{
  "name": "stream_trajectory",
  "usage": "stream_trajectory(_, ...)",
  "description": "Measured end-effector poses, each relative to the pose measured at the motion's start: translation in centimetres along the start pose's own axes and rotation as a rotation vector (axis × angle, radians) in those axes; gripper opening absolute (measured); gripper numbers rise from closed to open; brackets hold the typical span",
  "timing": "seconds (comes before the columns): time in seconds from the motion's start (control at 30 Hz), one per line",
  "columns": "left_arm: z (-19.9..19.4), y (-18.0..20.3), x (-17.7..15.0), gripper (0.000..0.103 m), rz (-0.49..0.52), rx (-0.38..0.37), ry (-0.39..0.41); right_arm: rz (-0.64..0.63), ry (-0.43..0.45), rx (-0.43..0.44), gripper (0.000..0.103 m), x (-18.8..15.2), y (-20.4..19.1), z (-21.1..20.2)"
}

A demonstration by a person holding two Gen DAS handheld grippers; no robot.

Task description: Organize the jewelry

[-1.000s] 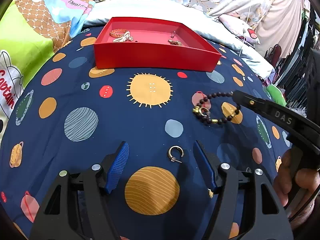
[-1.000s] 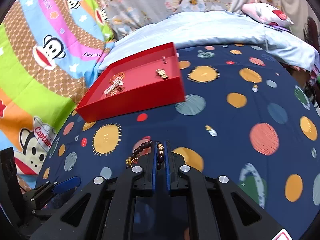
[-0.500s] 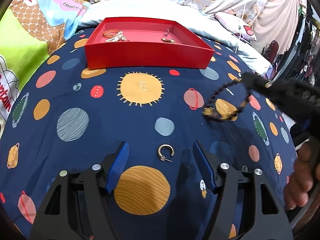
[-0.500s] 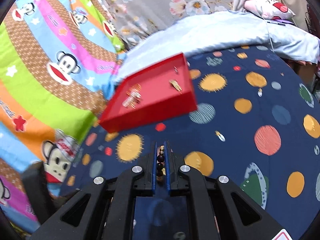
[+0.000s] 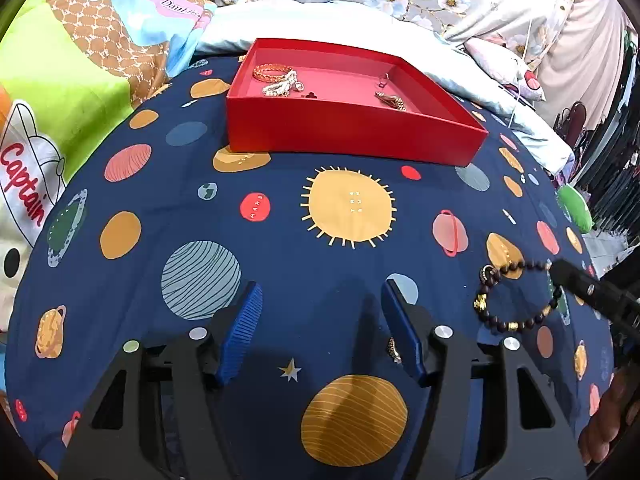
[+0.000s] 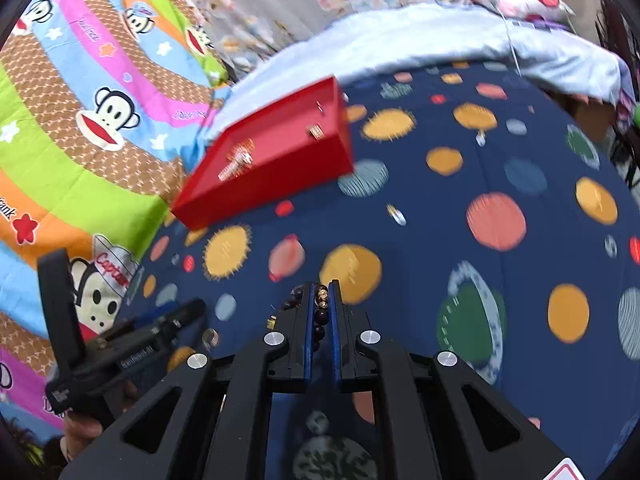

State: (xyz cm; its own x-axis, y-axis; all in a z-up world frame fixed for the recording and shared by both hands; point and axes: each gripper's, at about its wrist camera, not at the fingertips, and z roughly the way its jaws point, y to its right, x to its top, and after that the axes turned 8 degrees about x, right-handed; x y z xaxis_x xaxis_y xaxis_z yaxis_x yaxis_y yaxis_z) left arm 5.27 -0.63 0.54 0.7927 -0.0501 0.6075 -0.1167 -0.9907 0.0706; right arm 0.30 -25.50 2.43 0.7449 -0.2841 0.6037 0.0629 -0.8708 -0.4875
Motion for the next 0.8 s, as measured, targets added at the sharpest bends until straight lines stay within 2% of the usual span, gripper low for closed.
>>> stream_trajectory(0.1,0.0,0.2,-0.1,0.054,0.014,0.007,0.006,0.014,-0.015,-0.008,0.007,-0.4,0.5,0.4)
stream_trajectory(0.23,0.0,0.4,-0.1,0.054,0.022,0.008,0.008,-0.007,-0.007,0.043,0.007,0.1,-0.6,0.4)
stream_trajectory(0.4,0.0,0.5,-0.1,0.033,0.028,0.004,0.008,-0.05,-0.006,0.088,0.007,0.4,-2.6,0.4)
stream_trajectory(0.5,0.1,0.4,0.0,0.029,0.028,-0.005,0.003,-0.054,-0.017,0.095,0.007,0.2,-2.9,0.4)
stream_trajectory(0.63,0.1,0.6,-0.1,0.016,0.039,-0.021,-0.002,-0.053,-0.026,0.093,0.007,0.0,-3.1,0.6)
stream_trajectory(0.7,0.1,0.9,-0.2,0.004,0.046,-0.036,-0.008,-0.052,-0.029,0.092,0.007,0.1,-3.1,0.8)
stream_trajectory(0.8,0.0,1.4,-0.5,0.0,0.057,-0.064,-0.017,-0.054,-0.027,0.095,0.007,0.3,-3.3,0.9)
